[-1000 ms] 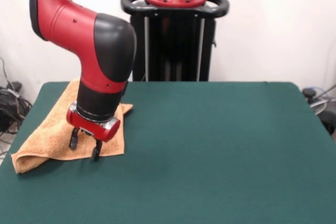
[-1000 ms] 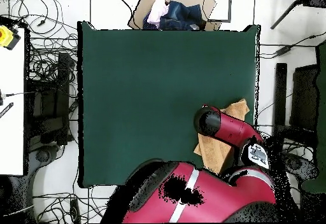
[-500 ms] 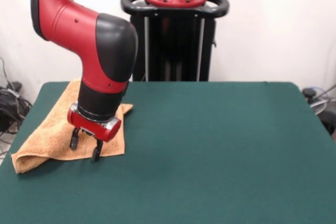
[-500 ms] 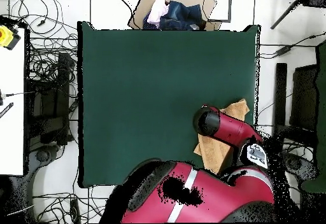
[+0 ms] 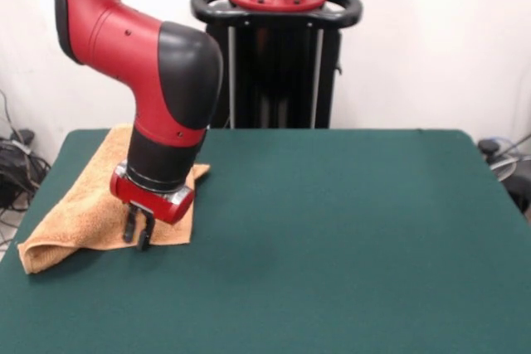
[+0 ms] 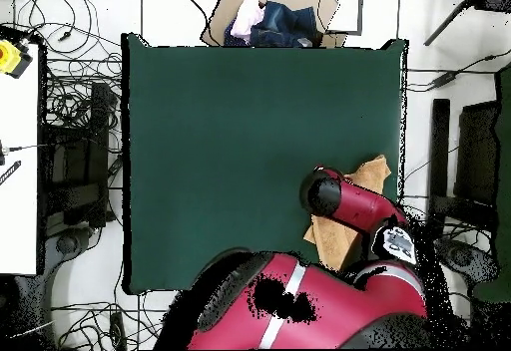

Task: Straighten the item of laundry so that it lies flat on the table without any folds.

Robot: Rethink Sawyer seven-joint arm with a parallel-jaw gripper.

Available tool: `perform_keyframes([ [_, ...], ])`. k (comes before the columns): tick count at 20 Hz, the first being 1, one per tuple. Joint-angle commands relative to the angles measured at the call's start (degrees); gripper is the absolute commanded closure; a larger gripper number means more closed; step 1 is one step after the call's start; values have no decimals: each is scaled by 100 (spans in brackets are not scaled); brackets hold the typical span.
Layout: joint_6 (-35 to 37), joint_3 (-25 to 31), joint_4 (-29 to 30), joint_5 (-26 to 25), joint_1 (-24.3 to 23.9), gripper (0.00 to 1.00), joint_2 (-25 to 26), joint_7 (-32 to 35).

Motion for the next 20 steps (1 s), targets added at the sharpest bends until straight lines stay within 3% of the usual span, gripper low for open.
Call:
perform_keyframes([
  [1,-168,237,512,-106,164,100,532,974],
  [20,-48,200,562,-111,227,100,496,890],
])
